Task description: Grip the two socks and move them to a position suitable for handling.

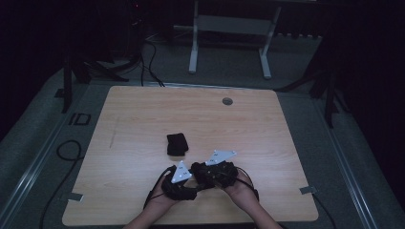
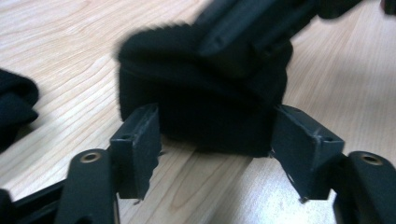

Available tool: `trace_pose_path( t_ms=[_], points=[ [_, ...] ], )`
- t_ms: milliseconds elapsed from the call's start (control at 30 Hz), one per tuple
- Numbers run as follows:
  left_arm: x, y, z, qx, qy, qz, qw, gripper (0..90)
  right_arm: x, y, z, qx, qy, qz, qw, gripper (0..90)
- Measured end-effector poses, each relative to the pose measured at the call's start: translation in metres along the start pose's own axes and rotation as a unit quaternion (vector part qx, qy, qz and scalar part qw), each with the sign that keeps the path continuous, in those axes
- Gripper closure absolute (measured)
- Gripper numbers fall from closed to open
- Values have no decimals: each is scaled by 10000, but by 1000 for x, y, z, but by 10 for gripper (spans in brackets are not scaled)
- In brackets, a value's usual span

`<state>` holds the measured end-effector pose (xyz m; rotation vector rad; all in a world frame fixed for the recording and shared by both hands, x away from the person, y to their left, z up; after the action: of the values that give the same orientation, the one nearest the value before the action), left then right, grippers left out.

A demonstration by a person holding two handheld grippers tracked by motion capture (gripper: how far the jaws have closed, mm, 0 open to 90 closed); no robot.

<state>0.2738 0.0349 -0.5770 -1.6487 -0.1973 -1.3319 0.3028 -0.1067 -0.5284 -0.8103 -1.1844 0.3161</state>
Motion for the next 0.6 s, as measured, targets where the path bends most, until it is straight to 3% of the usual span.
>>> trace_pose_path(
  t_ms=[67, 133, 200, 233, 267, 300, 367, 433, 500, 600],
  points=[
    [2, 4, -3, 121, 63, 109, 9998, 309, 2, -2, 0, -7, 30, -60, 10000, 825],
    [3, 7, -5, 375, 198, 161, 9990, 306, 4, -5, 0, -41, 28, -122, 9999, 825],
    [5, 10, -5, 483, 11, 177, 9987, 307, 6, -8, 0, 10, 55, -179, 9998, 825],
    [6, 10, -5, 555, -20, 137, 9984, 343, 8, -10, 1, -6, 55, -203, 9998, 825],
    [7, 10, -5, 625, 73, 131, 9979, 419, 8, -11, 1, 24, 73, -235, 9997, 825],
    [7, 10, -5, 646, 149, 96, 9978, 537, 8, -12, 1, 24, 82, -258, 9996, 825],
    [9, 8, -4, 704, 145, 77, 9974, 576, 9, -13, 1, 19, 72, -244, 9997, 825],
    [9, 5, 0, 795, 19, 58, 9968, 823, 8, -15, 0, 25, 80, -266, 9996, 826],
    [9, 4, 1, 793, -64, 70, 9968, 840, 7, -15, -1, -3, 67, -262, 9996, 826],
    [7, 1, 7, 953, -154, 122, 9953, 858, 4, -20, -4, -12, 137, -270, 9995, 826]
  ],
)
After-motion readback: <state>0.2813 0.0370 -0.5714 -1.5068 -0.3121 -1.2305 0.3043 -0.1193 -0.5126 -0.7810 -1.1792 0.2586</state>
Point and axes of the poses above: each handheld gripper's, and its own axes: y roughly forward along the jaws, x roughly out of its top, z roughly to its left, the point moved 3 cm from there along y, roughly forward along the jaws, and after that the axes turned 12 degrees about x, right-handed, at the moved point
